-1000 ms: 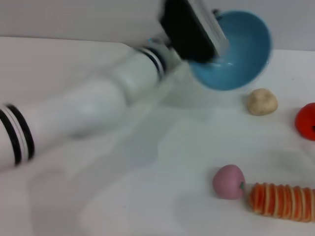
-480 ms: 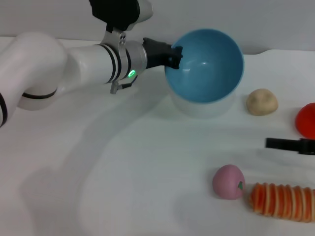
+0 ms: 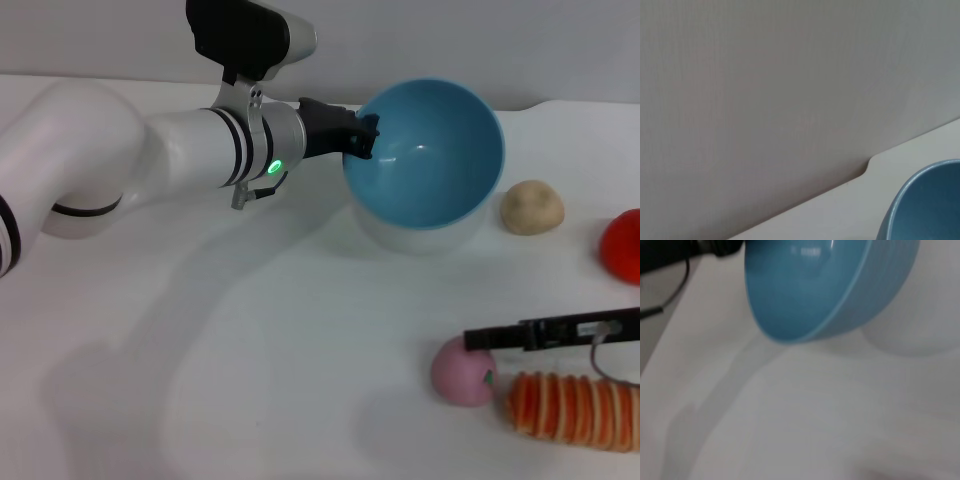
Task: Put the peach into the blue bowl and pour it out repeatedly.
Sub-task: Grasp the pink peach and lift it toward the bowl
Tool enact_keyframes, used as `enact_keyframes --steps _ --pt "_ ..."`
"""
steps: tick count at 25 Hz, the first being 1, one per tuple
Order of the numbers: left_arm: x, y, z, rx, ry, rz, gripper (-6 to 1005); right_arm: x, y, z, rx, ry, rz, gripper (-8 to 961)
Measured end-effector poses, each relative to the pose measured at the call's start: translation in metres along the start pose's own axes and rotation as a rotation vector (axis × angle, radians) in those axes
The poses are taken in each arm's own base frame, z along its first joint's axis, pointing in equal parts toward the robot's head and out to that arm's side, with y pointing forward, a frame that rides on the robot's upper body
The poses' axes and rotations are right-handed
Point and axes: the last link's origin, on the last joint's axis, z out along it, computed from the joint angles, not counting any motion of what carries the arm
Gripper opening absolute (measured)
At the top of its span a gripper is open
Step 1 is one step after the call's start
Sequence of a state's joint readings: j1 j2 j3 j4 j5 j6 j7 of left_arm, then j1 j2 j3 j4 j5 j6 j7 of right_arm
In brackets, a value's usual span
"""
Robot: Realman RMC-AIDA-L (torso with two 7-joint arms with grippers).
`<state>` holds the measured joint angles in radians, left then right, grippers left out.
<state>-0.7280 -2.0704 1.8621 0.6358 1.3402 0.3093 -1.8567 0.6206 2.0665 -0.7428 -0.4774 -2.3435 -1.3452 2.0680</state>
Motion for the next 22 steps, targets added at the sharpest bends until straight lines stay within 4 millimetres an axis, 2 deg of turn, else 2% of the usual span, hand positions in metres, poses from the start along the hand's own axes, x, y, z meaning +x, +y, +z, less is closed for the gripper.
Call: enact_keyframes --steps 5,15,22 --pt "-0.002 -0.001 0.0 0.007 -0.002 -0.004 -1 0.005 0.001 0.014 0.016 0.034 0.002 430" --pt "-0.004 0.0 0.0 0.007 -0.005 -0.002 -2 0.003 -0.002 0.017 0.037 0.012 -0.033 351" --pt "-0.004 0.0 0.0 0.011 -0.006 -0.002 -2 -0.002 0.003 0.016 0.004 -0.028 -0.069 119"
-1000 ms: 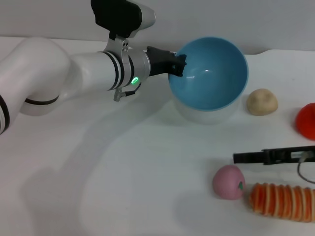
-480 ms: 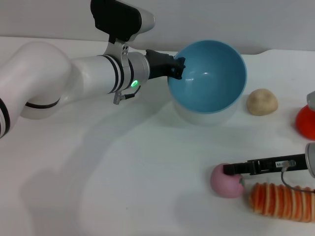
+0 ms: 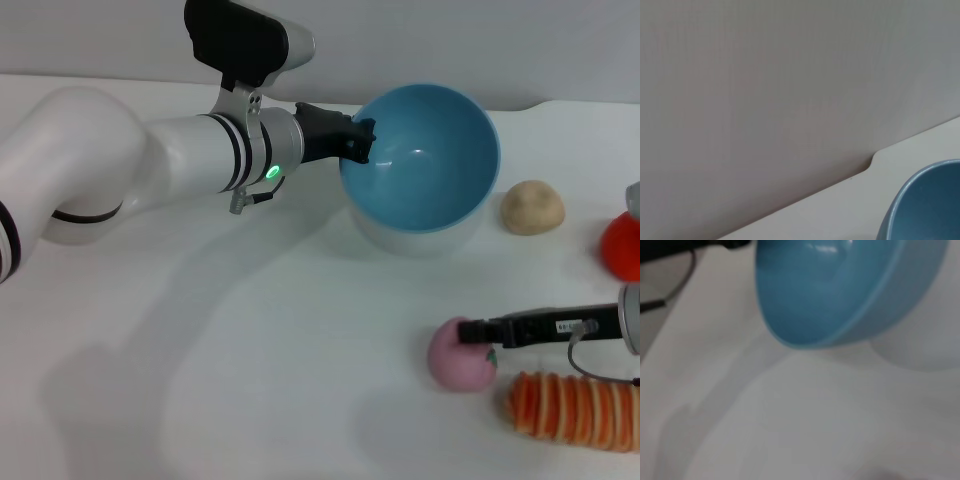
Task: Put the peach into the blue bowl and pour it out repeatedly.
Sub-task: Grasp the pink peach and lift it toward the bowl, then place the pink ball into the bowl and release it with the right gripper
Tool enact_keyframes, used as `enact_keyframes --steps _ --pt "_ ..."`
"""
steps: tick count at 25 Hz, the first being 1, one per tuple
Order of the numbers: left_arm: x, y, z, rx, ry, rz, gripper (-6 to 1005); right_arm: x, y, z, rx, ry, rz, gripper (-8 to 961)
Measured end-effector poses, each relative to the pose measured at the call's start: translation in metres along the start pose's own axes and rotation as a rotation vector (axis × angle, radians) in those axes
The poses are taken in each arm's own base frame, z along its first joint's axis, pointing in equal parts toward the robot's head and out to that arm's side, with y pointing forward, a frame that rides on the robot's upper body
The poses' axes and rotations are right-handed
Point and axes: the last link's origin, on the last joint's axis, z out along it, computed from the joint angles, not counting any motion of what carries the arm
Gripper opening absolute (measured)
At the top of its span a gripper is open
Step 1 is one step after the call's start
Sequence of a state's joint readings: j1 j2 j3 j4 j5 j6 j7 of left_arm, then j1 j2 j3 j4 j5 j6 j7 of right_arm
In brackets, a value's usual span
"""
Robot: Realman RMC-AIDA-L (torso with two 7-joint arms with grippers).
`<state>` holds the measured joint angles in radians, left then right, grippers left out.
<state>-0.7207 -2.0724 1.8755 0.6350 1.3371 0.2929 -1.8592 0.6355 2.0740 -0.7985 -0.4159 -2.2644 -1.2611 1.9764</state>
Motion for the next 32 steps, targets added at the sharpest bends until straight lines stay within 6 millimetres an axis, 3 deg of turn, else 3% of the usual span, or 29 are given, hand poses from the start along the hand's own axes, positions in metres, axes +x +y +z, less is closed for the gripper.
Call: enact_keyframes --steps 5,12,16,21,29,32 --pt "0.004 0.0 0.001 0.006 0.006 0.01 -2 -0.016 0.008 -0.021 -0.059 -0.056 -0.055 41" --pt "0.007 0.008 0.003 -0.037 -0.01 0.055 -1 -0.056 0.037 -0.095 -0.122 -0.238 -0.278 41" --pt "0.006 0.019 0.004 -0.098 -0.03 0.064 -1 -0.07 0.043 -0.116 -0.127 -0.337 -0.317 40" --pt "0.002 0.036 0.009 -0.143 -0.061 0.077 -1 -0.084 0.038 -0.113 -0.076 -0.386 -0.315 40" --pt "-0.002 0.056 0.011 -0.191 -0.083 0.114 -1 -0.085 0.019 -0.076 -0.027 -0.376 -0.258 41" --pt "-0.001 0.056 0.011 -0.19 -0.082 0.109 -2 -0.082 0.016 -0.072 -0.013 -0.387 -0.28 114"
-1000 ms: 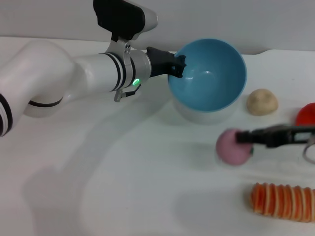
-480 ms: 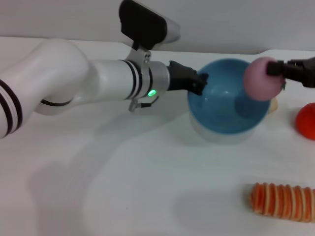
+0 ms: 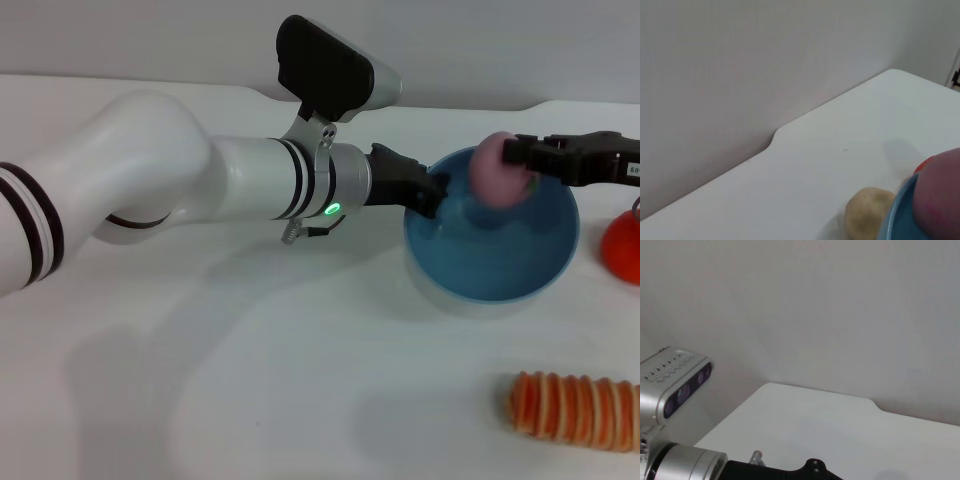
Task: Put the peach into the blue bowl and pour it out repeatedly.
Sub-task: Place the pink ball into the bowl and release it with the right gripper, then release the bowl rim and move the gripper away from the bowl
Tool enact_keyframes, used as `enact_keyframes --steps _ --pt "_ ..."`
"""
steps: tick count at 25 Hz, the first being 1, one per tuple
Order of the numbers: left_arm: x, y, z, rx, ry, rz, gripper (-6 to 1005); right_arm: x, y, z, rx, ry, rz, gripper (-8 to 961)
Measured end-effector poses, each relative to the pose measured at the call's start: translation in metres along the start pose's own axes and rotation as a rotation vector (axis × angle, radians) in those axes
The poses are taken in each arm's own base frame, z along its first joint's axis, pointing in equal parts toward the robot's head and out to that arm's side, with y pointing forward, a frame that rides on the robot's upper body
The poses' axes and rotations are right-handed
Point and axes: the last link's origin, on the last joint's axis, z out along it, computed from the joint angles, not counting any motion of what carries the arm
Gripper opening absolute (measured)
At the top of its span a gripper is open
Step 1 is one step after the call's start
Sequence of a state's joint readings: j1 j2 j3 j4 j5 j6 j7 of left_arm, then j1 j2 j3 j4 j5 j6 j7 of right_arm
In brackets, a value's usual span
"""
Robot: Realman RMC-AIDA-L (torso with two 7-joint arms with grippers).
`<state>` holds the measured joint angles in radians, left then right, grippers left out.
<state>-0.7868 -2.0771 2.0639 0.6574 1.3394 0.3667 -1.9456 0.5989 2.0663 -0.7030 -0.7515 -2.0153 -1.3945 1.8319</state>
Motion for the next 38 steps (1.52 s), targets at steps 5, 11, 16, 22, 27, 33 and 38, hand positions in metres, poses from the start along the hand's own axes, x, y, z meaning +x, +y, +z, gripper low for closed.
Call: enact_keyframes --steps 5,11,16,22,27,33,38 --pt "-0.003 -0.002 -0.001 0.007 -0.002 -0.01 -2 0.001 -0.001 -0.001 0.003 -0.007 0.002 226" --pt "-0.005 -0.003 -0.001 0.01 -0.008 -0.013 -1 0.005 -0.001 -0.001 0.003 -0.014 0.021 354" --pt "-0.011 0.001 -0.002 -0.028 -0.04 -0.034 -1 0.01 -0.005 -0.016 0.021 -0.093 0.058 400" --pt "-0.018 0.005 -0.001 -0.058 -0.105 -0.038 -2 0.027 -0.014 -0.032 0.077 -0.125 0.091 403" --pt "-0.024 0.006 0.0 -0.045 -0.152 -0.013 -2 0.043 -0.015 -0.042 0.089 -0.192 0.124 402" --pt "-0.028 0.005 0.0 -0.034 -0.153 -0.008 -1 0.054 -0.015 -0.046 0.097 -0.207 0.153 403" --pt "-0.033 0.005 0.0 -0.027 -0.164 0.007 -1 0.056 -0.015 -0.047 0.097 -0.217 0.163 403"
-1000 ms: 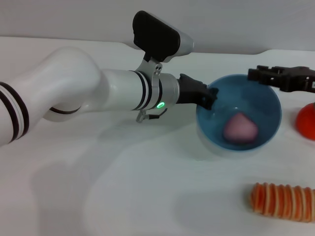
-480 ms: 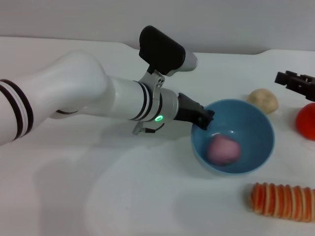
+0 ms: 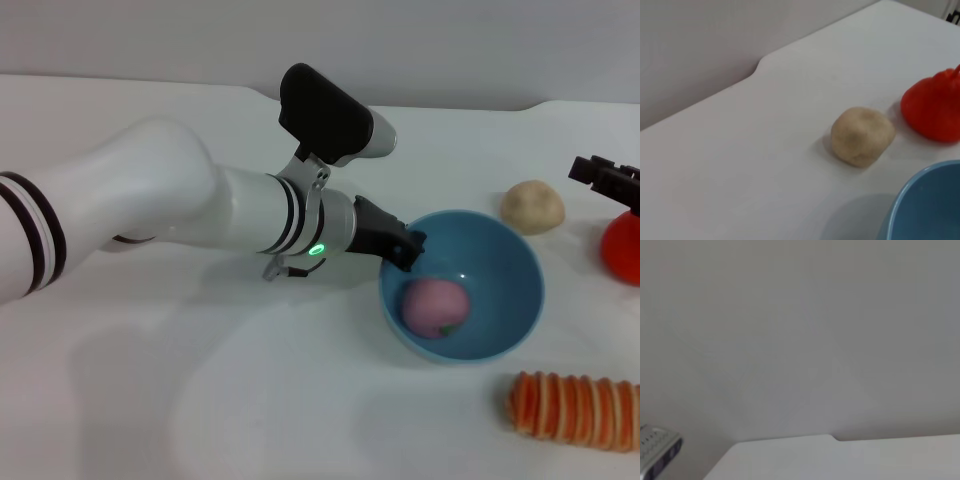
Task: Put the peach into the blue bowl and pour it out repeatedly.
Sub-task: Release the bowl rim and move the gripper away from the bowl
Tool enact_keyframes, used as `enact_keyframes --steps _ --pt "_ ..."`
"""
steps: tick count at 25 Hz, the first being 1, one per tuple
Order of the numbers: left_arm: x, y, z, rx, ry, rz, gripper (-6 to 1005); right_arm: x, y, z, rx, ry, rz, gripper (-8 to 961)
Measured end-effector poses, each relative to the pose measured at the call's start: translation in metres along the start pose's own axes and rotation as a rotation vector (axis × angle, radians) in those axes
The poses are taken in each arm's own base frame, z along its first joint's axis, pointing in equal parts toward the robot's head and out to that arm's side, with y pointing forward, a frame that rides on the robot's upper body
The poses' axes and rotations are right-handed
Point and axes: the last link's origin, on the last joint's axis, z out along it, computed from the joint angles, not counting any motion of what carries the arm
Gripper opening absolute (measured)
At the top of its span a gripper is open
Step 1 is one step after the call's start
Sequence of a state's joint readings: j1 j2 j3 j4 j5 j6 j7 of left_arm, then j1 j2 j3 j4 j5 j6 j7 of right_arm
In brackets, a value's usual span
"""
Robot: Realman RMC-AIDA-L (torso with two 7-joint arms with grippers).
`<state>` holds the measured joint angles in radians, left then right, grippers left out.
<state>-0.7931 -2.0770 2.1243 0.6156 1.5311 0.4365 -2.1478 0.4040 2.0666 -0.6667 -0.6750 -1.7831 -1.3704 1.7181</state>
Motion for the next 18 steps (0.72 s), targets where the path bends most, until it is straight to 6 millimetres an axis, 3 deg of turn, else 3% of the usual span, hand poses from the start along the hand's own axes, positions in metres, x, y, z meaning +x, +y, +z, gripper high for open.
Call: enact_keyframes --steps 10,15,17,18 --pt "-0.006 -0.002 0.0 0.015 -0.003 -0.013 8 0.003 0.0 -0.001 -0.003 -0.005 0.017 402" --pt "-0.003 -0.004 -0.004 0.018 0.025 -0.037 200 0.004 0.0 -0.002 0.0 -0.011 -0.01 438" --pt "0.001 -0.006 -0.006 0.026 0.052 -0.048 437 0.004 -0.001 -0.006 0.006 -0.036 -0.04 452" --pt "0.004 -0.008 -0.008 0.035 0.072 -0.055 472 0.003 -0.002 -0.008 0.01 -0.055 -0.054 460"
